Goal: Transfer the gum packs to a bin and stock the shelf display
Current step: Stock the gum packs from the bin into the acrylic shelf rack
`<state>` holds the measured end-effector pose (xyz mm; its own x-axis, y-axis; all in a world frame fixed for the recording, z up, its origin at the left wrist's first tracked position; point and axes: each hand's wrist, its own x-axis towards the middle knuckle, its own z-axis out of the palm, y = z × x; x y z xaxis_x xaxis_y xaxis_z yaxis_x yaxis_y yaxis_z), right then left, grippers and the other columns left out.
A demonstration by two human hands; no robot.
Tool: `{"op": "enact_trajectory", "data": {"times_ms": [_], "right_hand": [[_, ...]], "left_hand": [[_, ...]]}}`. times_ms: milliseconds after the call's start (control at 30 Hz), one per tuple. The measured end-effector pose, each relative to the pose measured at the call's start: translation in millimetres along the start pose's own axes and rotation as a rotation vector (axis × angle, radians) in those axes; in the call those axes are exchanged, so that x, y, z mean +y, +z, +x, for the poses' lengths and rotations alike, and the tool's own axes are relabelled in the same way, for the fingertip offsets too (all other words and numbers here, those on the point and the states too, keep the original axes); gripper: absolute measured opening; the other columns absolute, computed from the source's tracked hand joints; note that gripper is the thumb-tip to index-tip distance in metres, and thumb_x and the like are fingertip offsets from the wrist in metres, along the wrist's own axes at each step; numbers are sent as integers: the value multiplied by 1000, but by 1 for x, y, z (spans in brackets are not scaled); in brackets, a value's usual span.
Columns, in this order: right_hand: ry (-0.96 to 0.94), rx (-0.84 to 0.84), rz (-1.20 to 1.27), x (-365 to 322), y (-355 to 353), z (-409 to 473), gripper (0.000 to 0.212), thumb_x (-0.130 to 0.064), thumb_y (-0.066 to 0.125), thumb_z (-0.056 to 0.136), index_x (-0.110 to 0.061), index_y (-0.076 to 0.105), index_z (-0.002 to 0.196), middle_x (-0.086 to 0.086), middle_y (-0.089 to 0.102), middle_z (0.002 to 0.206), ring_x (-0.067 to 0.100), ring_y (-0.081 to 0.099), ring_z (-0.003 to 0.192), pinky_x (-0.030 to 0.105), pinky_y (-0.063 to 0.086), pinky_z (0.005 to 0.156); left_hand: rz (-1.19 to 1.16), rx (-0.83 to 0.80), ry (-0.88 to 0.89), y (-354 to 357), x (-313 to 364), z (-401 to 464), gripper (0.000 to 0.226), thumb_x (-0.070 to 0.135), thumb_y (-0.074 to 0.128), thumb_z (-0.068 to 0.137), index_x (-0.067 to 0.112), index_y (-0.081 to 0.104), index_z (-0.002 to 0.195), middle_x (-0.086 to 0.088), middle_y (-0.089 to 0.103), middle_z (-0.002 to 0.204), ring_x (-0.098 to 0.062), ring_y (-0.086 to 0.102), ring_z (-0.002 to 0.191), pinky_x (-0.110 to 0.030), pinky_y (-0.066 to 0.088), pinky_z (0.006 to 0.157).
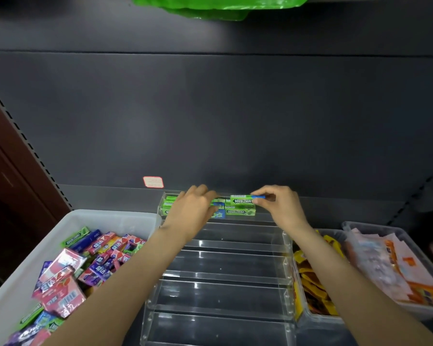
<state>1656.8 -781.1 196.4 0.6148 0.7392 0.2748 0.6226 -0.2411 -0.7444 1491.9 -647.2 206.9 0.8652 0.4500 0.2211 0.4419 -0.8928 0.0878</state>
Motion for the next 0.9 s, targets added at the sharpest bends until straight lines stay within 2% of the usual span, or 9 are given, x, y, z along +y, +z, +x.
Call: {"op": "enact_trajectory", "data": {"times_ms": [267,367,500,600,667,800,900], "right_hand": [[5,-57,-175,10,18,-1,20,-11,68,84,-12,72,103,5,67,100,16,61,90,24,47,77],[-37,-80,-299,11,26,-3,21,-14,62,89,-12,71,107,6,65,107,18,58,100,22,42,83],[-81,-89,-364,13,28,-12,22,-20,60,91,-15,70,110,2,60,108,15,50,104,18,36,84],[-113,-127,-468,11,29,-15,29,-28,59,91,-19,66,117,-3,57,109,15,48,105,29,42,91],[-120,-145,-541,7,29,-16,32,-31,57,92,-22,62,122,-4,55,113,14,47,108,31,41,94],[-165,-124,-486,-8,36,-20,32,-28,55,93,-20,59,124,-4,53,114,13,45,110,29,40,97],[-173,-91,-279,-29,50,-29,27,-21,56,93,-16,64,118,-2,56,110,13,48,107,25,41,92]], "left_hand": [[84,-139,-65,31,-16,-15,53,34,45,97,26,26,146,-2,28,150,-23,29,136,-34,29,110],[79,-142,-64,34,-17,-18,55,33,44,98,25,21,148,-2,25,152,-23,23,140,-34,24,113],[70,-132,-61,34,-17,-18,56,32,44,98,25,20,148,-2,24,153,-23,22,141,-34,24,113],[67,-116,-74,36,-16,-17,55,33,44,98,25,23,147,-2,26,152,-23,23,140,-35,24,113],[55,-108,-91,35,-14,-16,53,33,45,97,25,25,146,-2,28,151,-23,25,139,-35,25,112],[-27,2,-137,29,-10,-19,53,28,48,96,26,28,145,-2,34,147,-24,35,133,-35,30,108],[-133,162,-186,15,-15,-36,45,21,54,92,21,45,135,-4,49,134,-27,48,118,-38,39,96]]}}
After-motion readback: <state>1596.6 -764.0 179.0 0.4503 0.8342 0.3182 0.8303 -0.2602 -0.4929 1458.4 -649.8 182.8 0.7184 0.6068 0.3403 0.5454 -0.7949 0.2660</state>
